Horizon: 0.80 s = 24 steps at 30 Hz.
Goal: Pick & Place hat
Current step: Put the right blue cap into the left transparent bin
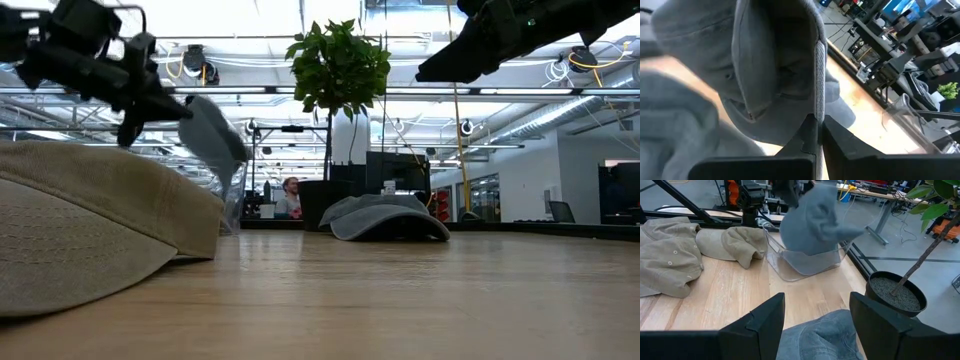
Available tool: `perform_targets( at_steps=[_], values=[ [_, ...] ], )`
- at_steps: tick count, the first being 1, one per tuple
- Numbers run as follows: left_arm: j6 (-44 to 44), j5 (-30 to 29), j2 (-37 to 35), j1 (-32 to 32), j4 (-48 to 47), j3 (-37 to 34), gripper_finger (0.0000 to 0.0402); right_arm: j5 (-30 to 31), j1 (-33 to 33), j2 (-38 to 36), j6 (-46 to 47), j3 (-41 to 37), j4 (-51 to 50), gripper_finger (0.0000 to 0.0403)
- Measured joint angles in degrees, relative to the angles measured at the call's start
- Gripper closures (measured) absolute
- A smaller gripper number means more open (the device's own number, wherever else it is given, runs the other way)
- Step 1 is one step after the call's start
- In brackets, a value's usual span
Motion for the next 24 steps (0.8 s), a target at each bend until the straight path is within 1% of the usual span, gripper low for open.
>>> perform_targets(
  at_steps=[4, 6, 8, 11, 14, 18, 22, 24],
  values=[
    [-2.64, 0.09, -0.02, 0.00, 8.26, -5.96, 0.0395, 0.01, 0.01, -0.01, -0.02, 0.00, 0.02, 0.0193],
    [-4.47, 0.04, -0.02, 0.00, 10.74, -7.91, 0.0395, 0.01, 0.00, 0.00, -0.02, 0.00, 0.02, 0.0193],
    [-5.91, 0.03, -0.02, 0.00, 11.65, -8.74, 0.0391, 0.01, 0.00, -0.01, -0.02, 0.00, 0.02, 0.0193],
    [-6.69, 0.55, -0.03, 0.00, 11.37, -8.78, 0.0372, 0.01, 0.00, 0.00, -0.01, 0.00, 0.02, 0.0193],
    [-7.38, 0.34, 0.00, 0.00, 11.35, -8.78, 0.0339, 0.01, 0.01, -0.01, -0.02, 0.00, 0.02, 0.0193],
    [-7.72, -0.28, -0.02, 0.00, 11.23, -8.82, 0.0278, -0.01, 0.00, 0.00, 0.00, 0.00, 0.02, 0.0193],
    [-10.86, -0.28, -0.02, 0.00, 11.23, -8.82, 0.0217, 0.01, 0.01, -0.01, 0.00, 0.00, 0.02, 0.0193],
    [-12.62, -0.26, -0.04, 0.03, 11.45, -8.82, 0.0193, 0.01, 0.01, 0.01, -0.02, 0.00, 0.02, 0.0193]
  ],
)
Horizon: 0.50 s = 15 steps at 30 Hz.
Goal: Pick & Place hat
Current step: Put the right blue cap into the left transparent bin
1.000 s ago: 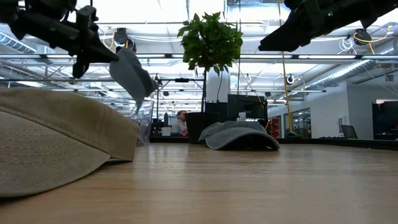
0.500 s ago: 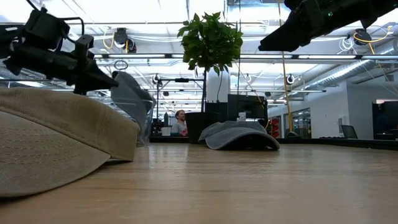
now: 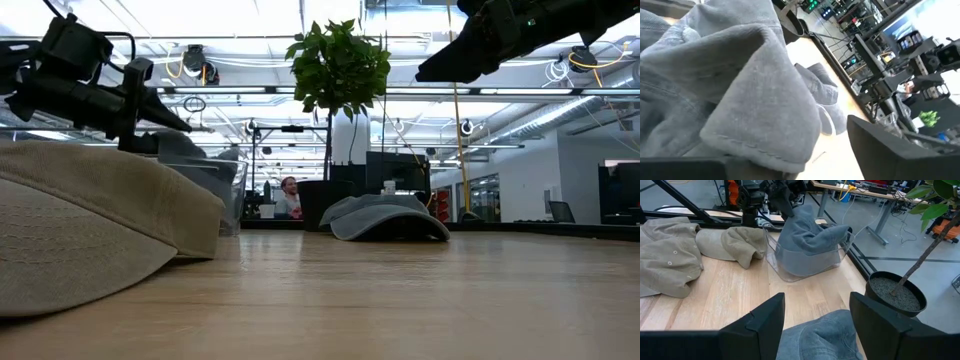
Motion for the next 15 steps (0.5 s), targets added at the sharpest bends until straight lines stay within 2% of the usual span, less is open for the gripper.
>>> perform_targets(
  at_steps=[5, 8, 10, 15],
  values=[
    [1.32, 0.28, -0.05, 0.01, -2.22, 2.92, 0.0156, -0.02, -0.01, -0.01, 0.01, 0.00, 0.00, 0.0193],
    [5.08, -1.23, -0.03, -0.01, -8.58, 6.72, 0.0148, -0.02, 0.00, 0.00, 0.03, 0.00, -0.02, 0.0193],
    [7.67, -4.18, -0.03, -0.01, -15.40, 10.41, 0.0147, -0.02, 0.00, -0.02, 0.13, 0.00, -0.02, 0.0193],
    [10.96, -16.27, 0.02, 0.00, -34.32, 19.76, 0.0147, -0.02, 0.00, -0.01, 0.15, 0.00, -0.02, 0.0193]
  ],
)
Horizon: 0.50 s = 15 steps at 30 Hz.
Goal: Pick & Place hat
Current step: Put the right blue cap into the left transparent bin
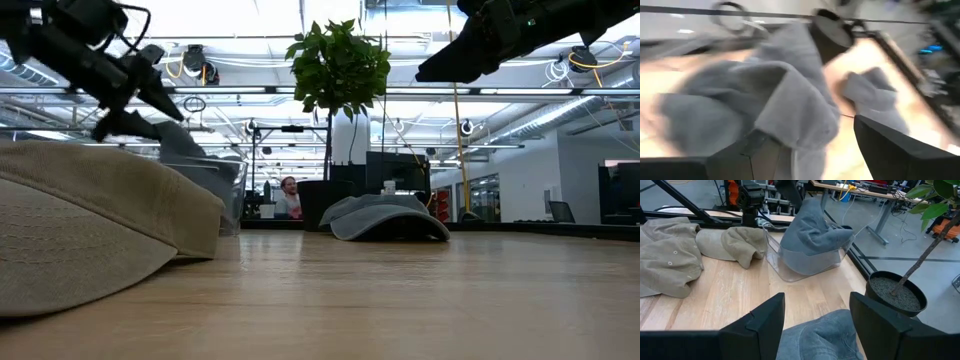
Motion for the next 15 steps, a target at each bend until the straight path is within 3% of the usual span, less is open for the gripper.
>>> perform_targets(
  at_steps=[7, 15],
  values=[
    [0.05, -7.88, 0.00, -0.03, -9.34, 7.53, 0.0147, 0.00, -0.01, -0.01, 0.02, 0.00, -0.02, 0.0193],
    [1.04, -14.60, 0.00, -0.01, -14.44, 9.18, 0.0147, 0.00, 0.00, 0.06, 0.04, 0.00, -0.03, 0.0193]
  ],
)
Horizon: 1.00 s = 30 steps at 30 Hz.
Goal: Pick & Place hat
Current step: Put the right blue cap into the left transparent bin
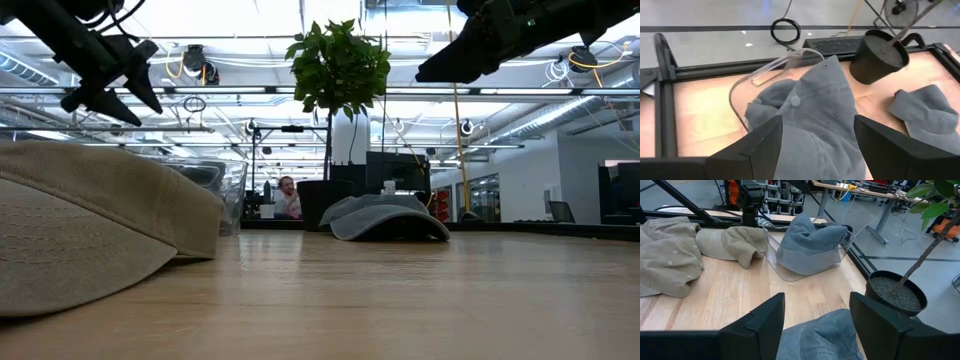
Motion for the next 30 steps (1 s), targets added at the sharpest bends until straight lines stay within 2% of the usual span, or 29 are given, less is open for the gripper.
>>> perform_targets(
  at_steps=[6, 11, 18, 21, 26, 27, 30],
  values=[
    [-0.24, 1.85, 0.02, -0.65, 2.05, 0.00, 0.0147, -0.02, -0.01, 0.42, 0.01, -0.01, 0.00, 0.0193],
    [-2.49, 12.68, 0.02, -1.85, 7.89, 0.00, 0.0147, 0.00, -0.01, 1.48, 0.02, -0.02, 0.03, 0.0193],
    [7.03, 22.37, 0.04, -4.89, 8.64, 0.00, 0.0153, -0.02, 0.00, 2.99, -0.07, -0.02, 0.07, 0.0193],
    [10.94, 22.71, 0.81, -8.85, 6.09, 0.00, 0.0202, -0.02, 0.00, 2.87, -0.08, -0.02, 0.45, 0.0193],
    [7.27, 11.56, 4.68, -14.39, 0.46, 0.02, 0.0363, -0.02, -0.02, 2.12, -0.20, -0.04, 0.93, 0.0193],
    [5.58, 10.09, 5.75, -14.91, -0.60, 0.02, 0.0381, -0.02, 0.00, 2.12, -0.33, -0.04, 1.19, 0.0193],
    [2.04, 6.66, 9.81, -15.66, -4.63, 0.02, 0.0385, 0.00, 0.00, 2.08, -1.52, -0.04, 2.20, 0.0193]
  ],
)
